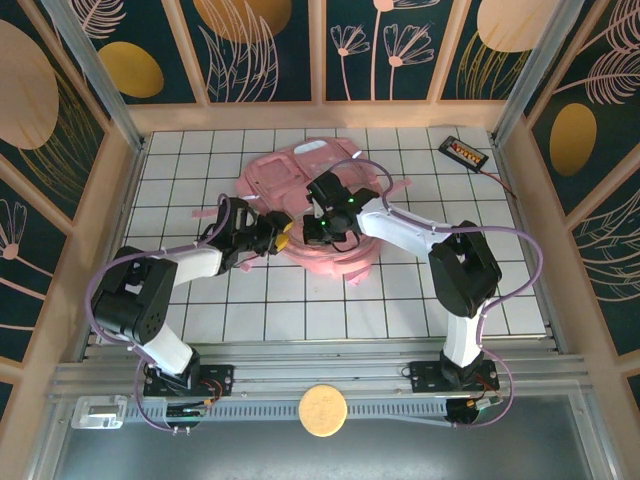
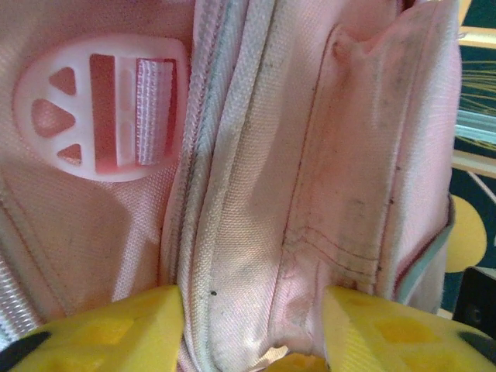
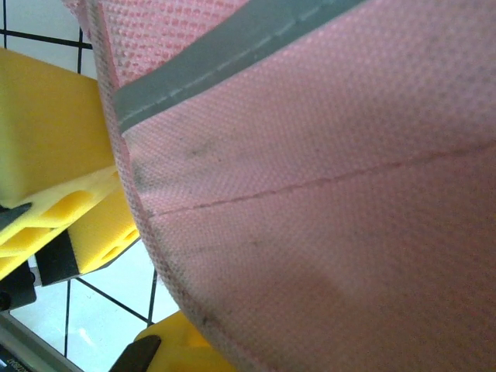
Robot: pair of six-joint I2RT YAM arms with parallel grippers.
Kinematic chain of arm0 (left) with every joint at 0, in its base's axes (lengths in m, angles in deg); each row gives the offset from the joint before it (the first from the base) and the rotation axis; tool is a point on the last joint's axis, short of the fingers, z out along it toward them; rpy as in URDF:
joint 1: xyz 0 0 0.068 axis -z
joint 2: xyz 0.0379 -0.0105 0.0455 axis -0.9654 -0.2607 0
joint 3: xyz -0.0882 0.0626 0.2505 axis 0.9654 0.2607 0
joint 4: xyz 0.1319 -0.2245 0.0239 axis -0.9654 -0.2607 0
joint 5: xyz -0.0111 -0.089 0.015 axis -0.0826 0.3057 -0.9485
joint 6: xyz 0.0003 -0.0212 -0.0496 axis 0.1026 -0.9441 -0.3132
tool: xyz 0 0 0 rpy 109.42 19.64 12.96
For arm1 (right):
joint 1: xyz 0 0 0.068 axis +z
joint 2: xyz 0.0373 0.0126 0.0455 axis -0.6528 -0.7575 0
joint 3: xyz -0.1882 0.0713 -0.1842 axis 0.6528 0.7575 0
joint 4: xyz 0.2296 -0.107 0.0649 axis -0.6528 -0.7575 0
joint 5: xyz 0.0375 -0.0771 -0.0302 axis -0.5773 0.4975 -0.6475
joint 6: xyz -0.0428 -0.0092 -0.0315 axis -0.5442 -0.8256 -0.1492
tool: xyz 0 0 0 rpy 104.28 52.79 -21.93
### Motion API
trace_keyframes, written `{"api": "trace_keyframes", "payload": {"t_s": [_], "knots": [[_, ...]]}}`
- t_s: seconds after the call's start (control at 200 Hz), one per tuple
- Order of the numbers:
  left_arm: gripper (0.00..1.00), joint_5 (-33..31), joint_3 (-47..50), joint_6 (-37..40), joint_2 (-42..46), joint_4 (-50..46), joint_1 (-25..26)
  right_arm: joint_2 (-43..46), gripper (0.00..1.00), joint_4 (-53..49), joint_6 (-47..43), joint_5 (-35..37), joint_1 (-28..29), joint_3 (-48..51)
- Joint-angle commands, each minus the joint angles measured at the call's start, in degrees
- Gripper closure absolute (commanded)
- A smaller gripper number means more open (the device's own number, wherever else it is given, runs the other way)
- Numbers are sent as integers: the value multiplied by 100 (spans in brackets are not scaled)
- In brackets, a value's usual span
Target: Pack the student bag
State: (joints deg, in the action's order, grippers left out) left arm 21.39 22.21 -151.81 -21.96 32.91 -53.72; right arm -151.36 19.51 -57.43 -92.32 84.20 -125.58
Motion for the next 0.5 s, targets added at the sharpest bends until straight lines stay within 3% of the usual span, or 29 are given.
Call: {"api": "trace_keyframes", "payload": {"t_s": [0.0, 0.25, 0.495], "knots": [[46, -64, -414, 382, -162, -519, 45, -21, 100, -32, -14, -80, -69, -251], [43, -185, -781, 789, -270, -1195, 54, -3, 100, -27, -69, -132, -131, -216], [44, -233, -410, 550, -72, -731, 124, 30, 100, -11, -69, -188, -193, -190]]}}
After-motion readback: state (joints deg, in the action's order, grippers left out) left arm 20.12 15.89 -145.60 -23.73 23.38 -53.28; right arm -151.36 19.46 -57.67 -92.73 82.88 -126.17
